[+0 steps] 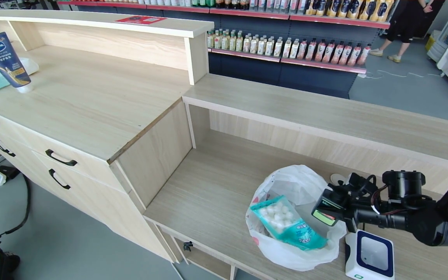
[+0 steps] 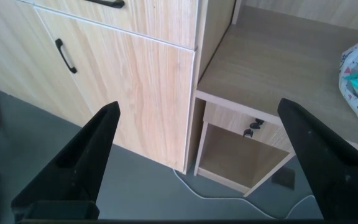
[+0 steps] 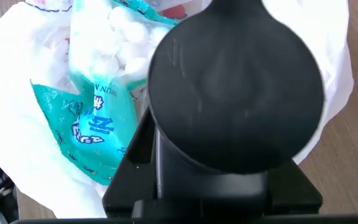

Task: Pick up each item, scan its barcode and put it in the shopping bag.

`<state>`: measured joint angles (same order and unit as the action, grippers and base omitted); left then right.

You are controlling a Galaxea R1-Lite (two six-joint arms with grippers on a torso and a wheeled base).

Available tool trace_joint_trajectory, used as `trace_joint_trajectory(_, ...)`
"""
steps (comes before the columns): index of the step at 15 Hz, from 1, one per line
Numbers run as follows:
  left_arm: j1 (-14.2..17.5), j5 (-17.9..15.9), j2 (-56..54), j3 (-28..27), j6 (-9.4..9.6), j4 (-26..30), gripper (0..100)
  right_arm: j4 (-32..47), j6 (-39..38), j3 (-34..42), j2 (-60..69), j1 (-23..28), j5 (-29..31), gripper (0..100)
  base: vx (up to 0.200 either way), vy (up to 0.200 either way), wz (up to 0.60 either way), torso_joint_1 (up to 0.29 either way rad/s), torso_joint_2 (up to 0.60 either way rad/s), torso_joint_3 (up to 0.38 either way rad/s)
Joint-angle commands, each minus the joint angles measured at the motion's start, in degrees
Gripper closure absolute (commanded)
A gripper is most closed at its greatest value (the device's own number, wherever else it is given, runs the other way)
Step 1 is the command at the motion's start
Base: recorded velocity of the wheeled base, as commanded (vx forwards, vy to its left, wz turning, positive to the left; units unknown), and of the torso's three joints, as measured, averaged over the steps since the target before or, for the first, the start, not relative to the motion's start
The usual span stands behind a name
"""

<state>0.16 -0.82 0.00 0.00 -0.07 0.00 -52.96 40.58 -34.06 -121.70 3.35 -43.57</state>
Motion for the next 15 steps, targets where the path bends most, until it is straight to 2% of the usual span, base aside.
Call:
trace_joint_trajectory(1,0.02,-0.06,0.0,0.0,-0.01,0.0,0,-1.27,0.02,-0.48,-2.23,-0.1,-0.55,100,0.0,0.0,0.0,0.0,0.0,0.0)
trace_joint_trajectory(12,0.02,0.03,0.0,0.0,-0.01,0.0,0,-4.79,0.2,-1.8,-7.5,-1.86,-0.64,100,0.0,0.0,0.0,0.0,0.0,0.0)
trace_joint_trajectory(15,0.02,-0.06,0.09,0.0,-0.01,0.0,0,-4.7,2.22,-2.06,-7.94,-1.86,-0.64,100,0.0,0.0,0.0,0.0,0.0,0.0)
